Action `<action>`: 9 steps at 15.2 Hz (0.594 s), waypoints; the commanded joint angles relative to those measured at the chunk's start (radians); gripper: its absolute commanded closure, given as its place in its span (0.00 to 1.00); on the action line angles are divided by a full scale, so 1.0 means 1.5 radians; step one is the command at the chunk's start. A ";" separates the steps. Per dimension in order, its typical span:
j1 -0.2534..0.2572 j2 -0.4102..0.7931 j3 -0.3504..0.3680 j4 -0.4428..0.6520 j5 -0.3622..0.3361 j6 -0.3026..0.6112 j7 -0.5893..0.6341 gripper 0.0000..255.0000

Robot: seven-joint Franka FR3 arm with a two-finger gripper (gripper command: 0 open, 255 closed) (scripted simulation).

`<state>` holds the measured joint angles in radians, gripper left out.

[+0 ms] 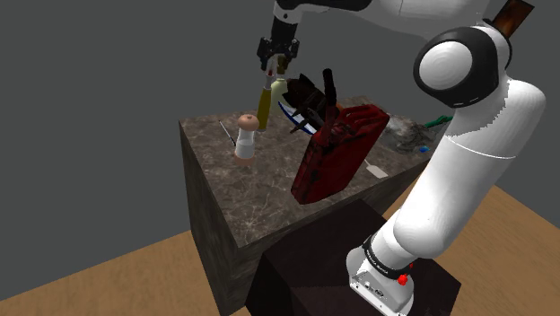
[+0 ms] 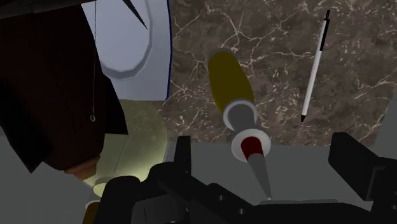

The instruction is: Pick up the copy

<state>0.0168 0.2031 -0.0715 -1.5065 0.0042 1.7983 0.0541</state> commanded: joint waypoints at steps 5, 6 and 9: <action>0.000 0.006 0.000 -0.044 0.000 0.051 0.000 0.00; 0.000 0.006 0.000 -0.049 0.000 0.056 0.000 0.00; 0.000 0.008 0.000 -0.048 0.000 0.056 0.000 1.00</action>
<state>0.0172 0.2148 -0.0710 -1.5762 0.0042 1.8807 0.0543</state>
